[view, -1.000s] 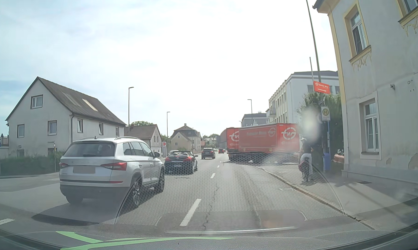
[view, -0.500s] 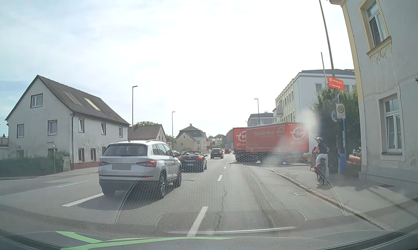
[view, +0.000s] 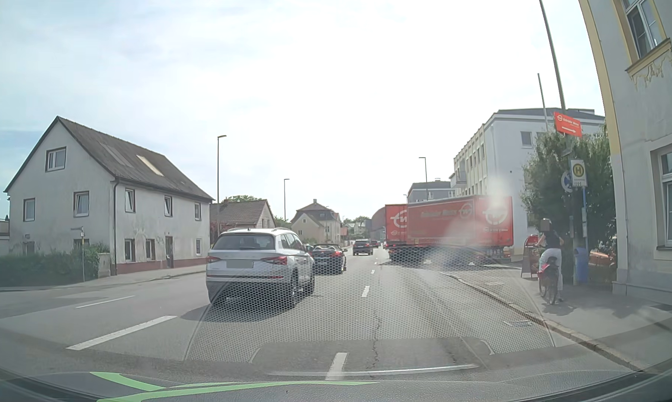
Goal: Follow the waypoints while adhering to traffic rules and regulations
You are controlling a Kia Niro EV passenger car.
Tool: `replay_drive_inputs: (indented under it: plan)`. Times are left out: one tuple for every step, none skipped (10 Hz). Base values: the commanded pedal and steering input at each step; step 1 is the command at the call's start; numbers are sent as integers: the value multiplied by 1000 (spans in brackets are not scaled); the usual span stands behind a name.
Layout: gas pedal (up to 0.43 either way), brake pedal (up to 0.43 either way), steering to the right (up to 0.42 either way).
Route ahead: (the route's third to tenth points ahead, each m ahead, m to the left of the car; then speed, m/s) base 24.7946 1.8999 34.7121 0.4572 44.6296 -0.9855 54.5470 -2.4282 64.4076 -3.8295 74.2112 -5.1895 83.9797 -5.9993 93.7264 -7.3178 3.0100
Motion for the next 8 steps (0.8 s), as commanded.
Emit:
replay_drive_inputs:
  plan:
    - [169, 0, -41]
    - [169, 0, -33]
    - [169, 0, -27]
    - [169, 0, -19]
    - [169, 0, -10]
    - [169, 0, -4]
    - [169, 0, -4]
    - [169, 0, -3]
